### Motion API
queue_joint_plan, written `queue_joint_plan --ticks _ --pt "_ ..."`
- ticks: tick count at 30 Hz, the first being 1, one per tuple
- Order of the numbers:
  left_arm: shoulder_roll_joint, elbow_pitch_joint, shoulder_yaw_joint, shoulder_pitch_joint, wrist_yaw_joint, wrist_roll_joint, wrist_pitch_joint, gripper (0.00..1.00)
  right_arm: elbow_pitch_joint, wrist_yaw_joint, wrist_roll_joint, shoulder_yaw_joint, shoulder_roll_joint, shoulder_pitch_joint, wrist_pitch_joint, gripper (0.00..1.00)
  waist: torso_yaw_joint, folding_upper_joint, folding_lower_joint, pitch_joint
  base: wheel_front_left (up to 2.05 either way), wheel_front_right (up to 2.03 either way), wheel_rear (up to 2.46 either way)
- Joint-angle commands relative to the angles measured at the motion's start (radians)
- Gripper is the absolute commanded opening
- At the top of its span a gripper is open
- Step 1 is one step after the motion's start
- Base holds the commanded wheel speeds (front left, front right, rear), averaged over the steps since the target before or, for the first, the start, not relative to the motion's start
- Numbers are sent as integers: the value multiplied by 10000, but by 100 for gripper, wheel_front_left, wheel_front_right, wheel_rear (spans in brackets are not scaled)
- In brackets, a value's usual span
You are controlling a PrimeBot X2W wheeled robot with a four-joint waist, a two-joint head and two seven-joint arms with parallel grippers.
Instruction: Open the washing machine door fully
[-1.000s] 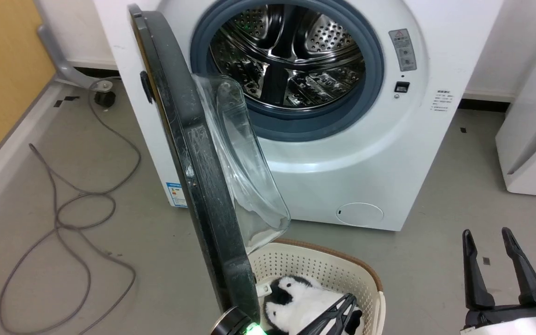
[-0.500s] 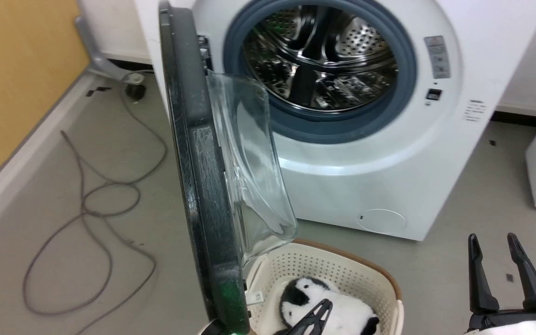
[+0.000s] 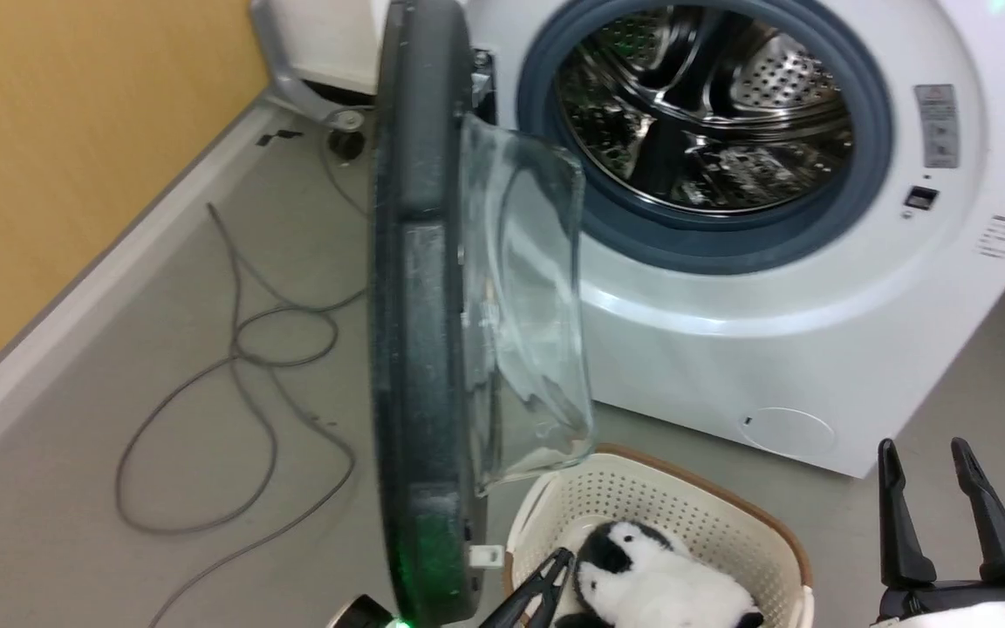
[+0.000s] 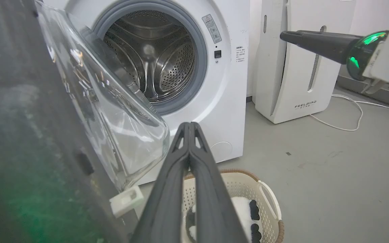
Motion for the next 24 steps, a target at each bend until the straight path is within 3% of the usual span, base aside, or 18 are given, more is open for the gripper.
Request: queue_joint_plan --ticks 1,24 --pt "48 -8 80 7 90 -83 18 0 26 8 57 -4 36 14 -44 100 156 0 0 29 0 0 0" --pt "659 183 1962 -359 765 -542 18 0 54 8 -133 -65 36 -36 -44 100 1085 0 0 304 0 0 0"
